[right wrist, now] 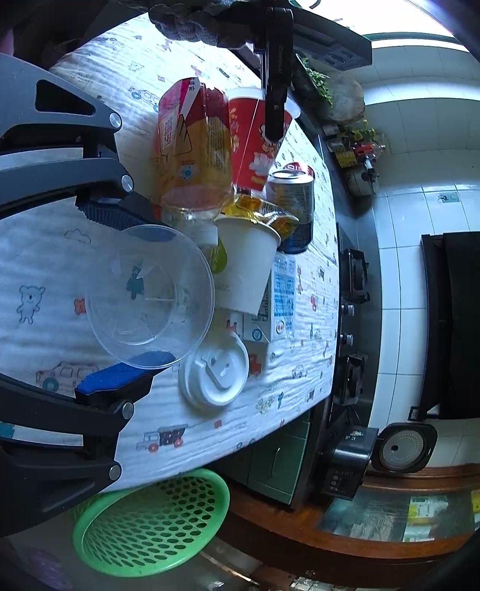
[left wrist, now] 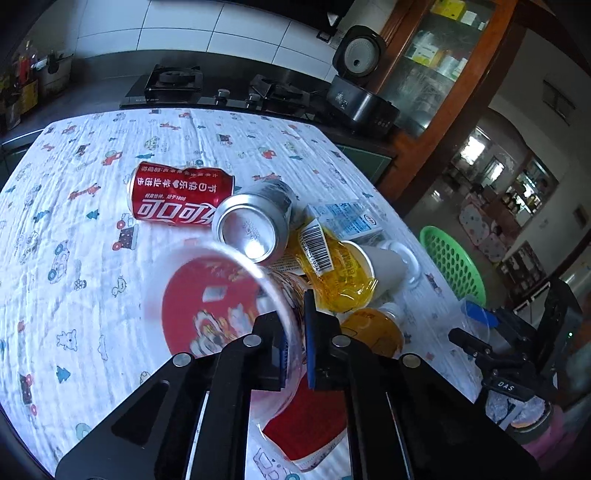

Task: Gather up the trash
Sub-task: 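Drop the clear cup into the green basket with the right gripper, then carry the red paper bucket with the left gripper into the green basket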

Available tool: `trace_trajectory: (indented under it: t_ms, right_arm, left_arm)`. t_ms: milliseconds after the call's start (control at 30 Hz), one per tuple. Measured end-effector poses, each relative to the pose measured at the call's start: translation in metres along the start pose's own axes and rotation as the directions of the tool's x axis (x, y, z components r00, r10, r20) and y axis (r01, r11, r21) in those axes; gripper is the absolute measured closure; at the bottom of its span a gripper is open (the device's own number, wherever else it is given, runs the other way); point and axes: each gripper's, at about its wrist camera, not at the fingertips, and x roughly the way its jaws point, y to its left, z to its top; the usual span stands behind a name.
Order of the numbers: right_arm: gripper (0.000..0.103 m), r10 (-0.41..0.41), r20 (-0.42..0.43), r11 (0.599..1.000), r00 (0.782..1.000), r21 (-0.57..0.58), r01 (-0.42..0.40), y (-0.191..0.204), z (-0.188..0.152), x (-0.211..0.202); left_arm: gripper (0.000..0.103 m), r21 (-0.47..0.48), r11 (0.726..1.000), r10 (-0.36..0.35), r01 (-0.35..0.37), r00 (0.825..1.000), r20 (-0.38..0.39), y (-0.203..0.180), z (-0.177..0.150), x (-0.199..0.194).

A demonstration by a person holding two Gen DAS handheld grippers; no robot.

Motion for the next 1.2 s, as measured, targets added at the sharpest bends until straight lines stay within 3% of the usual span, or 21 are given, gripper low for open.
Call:
trace_trajectory:
  t_ms: [367, 600, 733, 967, 1067, 1200]
  right_arm:
    - [0.043, -0.107, 0.037, 0.99, 0.994, 0.093, 0.103, -0.056, 0.003, -0.019]
    - [0.043, -0.262, 0.01, 0.948, 0.965, 0.188, 0.255, -0.133, 0.002, -0.029]
    - [0.043, -0.341, -0.032, 0.912, 0.939, 0.231, 0.339, -0.179, -0.005, -0.03]
    - [0.04, -0.414, -0.111, 0.863, 0.904, 0.268, 0.428, -0.241, -0.022, -0.019]
    - [0.029, -0.421, -0.11, 0.852, 0.9, 0.292, 0.434, -0.258, -0.028, -0.018]
    - [0.028, -0.439, -0.105, 0.836, 0.892, 0.316, 0.449, -0.27, -0.038, -0.025]
  left_arm:
    - [0.098, -0.003, 1.0, -0.026, 0.027, 0.996, 0.09, -0.008, 0.016, -0.049]
    - [0.098, 0.049, 0.995, -0.09, 0.085, 0.989, 0.119, -0.042, 0.039, -0.059]
    - [0.098, 0.085, 0.988, -0.134, 0.125, 0.985, 0.104, -0.073, 0.052, -0.045]
    - [0.098, 0.167, 0.966, -0.209, 0.199, 0.977, 0.05, -0.138, 0.068, -0.006]
    - [0.098, 0.194, 0.953, -0.24, 0.231, 0.971, 0.021, -0.166, 0.071, 0.012]
    - [0.098, 0.239, 0.931, -0.277, 0.275, 0.96, -0.027, -0.208, 0.075, 0.039]
